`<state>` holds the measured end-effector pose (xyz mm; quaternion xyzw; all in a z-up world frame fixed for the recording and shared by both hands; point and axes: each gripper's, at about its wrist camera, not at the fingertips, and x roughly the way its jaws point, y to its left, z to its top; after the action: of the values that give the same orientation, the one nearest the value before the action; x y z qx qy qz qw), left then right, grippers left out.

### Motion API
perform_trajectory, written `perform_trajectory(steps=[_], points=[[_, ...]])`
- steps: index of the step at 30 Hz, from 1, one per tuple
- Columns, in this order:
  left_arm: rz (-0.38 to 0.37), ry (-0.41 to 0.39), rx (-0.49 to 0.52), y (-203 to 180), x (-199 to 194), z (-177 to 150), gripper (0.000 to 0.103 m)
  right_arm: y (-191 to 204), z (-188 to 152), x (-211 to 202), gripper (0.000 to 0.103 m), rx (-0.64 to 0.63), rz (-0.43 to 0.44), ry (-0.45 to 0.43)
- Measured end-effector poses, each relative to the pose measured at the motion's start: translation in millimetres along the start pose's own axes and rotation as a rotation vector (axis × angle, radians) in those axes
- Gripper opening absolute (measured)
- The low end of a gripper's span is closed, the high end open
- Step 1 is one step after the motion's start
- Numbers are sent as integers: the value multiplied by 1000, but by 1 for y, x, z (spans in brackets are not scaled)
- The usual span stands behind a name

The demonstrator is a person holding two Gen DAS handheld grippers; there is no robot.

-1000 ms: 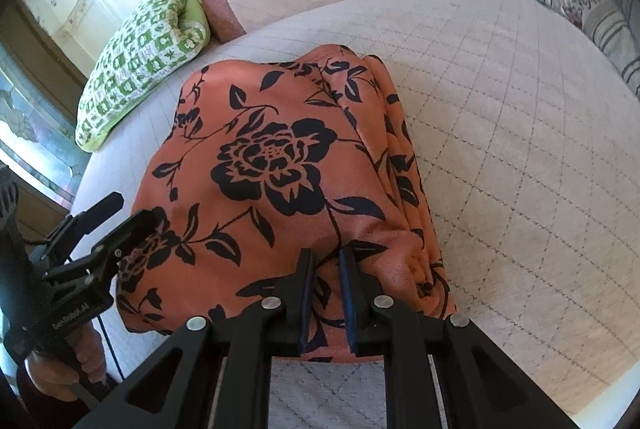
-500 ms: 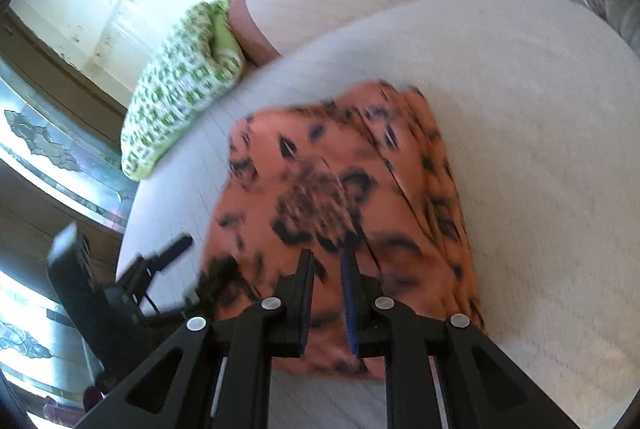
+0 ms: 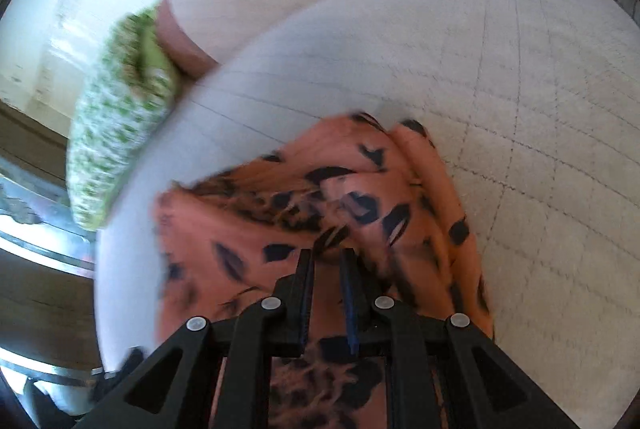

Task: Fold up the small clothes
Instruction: 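Press the folded bundle with the right gripper, then open and withdraw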

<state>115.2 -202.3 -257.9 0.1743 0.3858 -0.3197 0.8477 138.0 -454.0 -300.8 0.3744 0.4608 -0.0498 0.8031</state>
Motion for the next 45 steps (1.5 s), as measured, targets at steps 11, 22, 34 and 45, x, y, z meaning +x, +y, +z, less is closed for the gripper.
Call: perform_trajectory(steps=[11, 22, 34, 45], points=[[8, -4, -7, -1, -4, -4, 81, 58, -10, -29, 18, -124, 200, -88], [16, -8, -23, 0, -3, -8, 81, 75, -31, -13, 67, -183, 151, -23], [85, -20, -25, -17, -6, -17, 82, -13, -108, -101, 49, -183, 38, -78], [86, -108, -208, 15, -61, -31, 83, -14, -132, -156, 56, -163, 75, -251]])
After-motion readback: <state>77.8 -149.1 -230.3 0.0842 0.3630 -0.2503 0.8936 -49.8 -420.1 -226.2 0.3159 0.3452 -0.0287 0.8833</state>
